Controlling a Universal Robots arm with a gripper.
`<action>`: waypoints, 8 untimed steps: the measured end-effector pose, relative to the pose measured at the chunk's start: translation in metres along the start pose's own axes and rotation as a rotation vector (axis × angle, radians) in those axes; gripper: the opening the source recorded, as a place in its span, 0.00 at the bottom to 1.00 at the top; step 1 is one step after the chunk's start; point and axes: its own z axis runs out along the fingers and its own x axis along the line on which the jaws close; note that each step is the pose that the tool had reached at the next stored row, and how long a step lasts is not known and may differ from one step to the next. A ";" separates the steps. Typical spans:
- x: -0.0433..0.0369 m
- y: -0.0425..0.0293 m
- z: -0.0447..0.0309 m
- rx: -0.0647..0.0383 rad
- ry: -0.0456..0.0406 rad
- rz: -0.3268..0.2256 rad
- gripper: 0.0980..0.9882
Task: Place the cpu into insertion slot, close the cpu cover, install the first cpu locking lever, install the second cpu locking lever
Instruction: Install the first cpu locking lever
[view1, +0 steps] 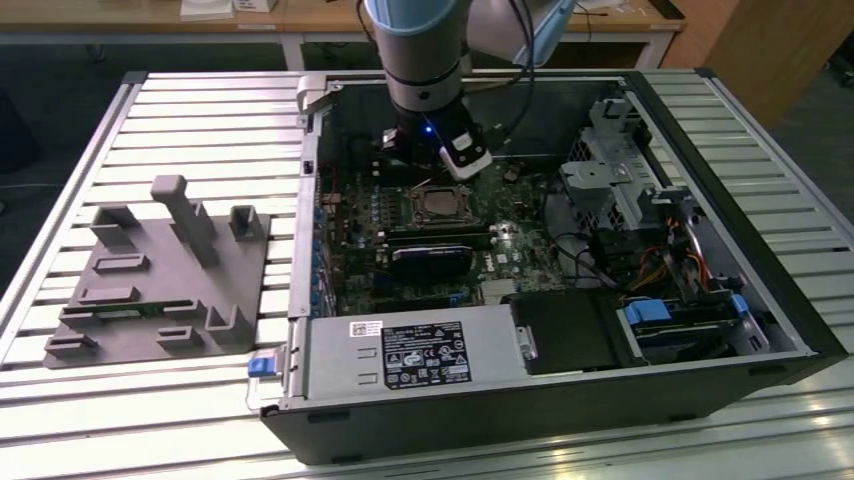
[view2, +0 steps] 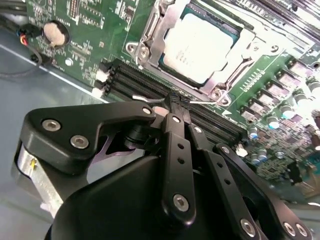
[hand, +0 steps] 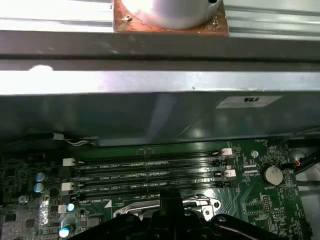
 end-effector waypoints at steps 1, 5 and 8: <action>-0.0004 -0.0002 0.0009 0.001 -0.0021 0.007 0.01; -0.0027 0.0001 0.0035 0.005 -0.0093 0.030 0.01; -0.0052 0.0015 0.0050 0.009 -0.0137 0.043 0.01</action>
